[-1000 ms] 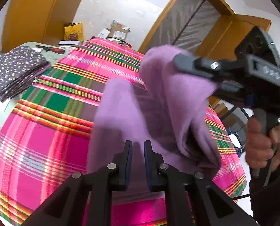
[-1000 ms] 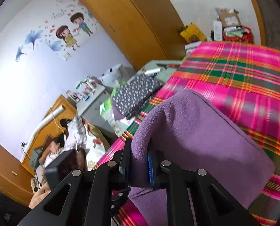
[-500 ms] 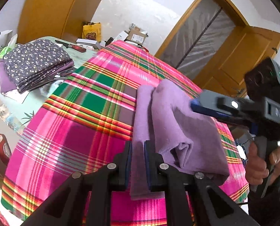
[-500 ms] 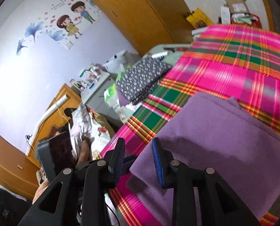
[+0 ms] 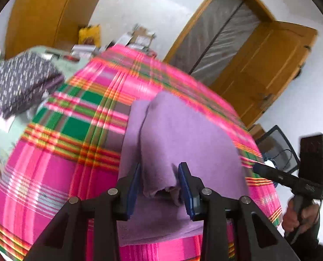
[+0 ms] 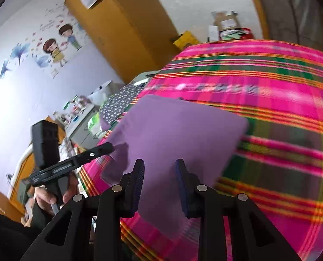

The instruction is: Fold clothes

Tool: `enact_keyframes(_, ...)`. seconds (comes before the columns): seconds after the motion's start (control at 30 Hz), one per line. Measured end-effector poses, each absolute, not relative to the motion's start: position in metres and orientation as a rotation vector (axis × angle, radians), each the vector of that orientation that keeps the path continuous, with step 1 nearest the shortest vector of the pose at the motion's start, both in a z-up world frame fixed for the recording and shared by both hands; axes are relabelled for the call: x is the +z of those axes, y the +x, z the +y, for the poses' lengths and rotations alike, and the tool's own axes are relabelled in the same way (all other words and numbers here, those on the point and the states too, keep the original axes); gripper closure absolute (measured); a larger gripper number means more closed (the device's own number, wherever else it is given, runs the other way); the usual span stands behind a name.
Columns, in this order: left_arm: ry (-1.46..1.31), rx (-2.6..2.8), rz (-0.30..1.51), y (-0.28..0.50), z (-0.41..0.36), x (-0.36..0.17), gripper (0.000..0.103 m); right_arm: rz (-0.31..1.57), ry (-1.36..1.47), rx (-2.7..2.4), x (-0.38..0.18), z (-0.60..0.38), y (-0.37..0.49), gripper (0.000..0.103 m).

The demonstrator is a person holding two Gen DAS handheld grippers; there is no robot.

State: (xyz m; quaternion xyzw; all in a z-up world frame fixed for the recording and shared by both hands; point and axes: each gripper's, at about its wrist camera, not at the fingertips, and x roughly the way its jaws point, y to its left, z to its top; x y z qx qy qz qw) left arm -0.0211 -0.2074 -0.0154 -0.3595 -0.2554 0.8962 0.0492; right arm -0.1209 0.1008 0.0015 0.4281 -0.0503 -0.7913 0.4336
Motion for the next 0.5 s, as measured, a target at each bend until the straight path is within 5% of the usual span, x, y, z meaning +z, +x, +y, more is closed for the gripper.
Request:
enact_keyframes(0.1,-1.113,2.716,-0.835,-0.023,-0.209,-0.022,0.067,-0.15,1.074,-1.989,-0.002,0.114,-0.12,0.072)
enact_keyframes(0.17,-1.096,2.705,-0.849,-0.021,-0.21,-0.02,0.084,-0.166,1.078,-2.001,-0.004,0.123,-0.12,0.072)
enact_keyframes(0.27,-1.048,2.705,-0.874,-0.014,-0.214,-0.013,0.09,-0.19,1.085,-2.018,-0.007,0.136,-0.119,0.072)
enact_keyframes(0.5,-1.099,2.641,-0.998,-0.006,-0.237,-0.036,0.091,-0.191,1.06,-1.999,-0.008,0.134,-0.118,0.072)
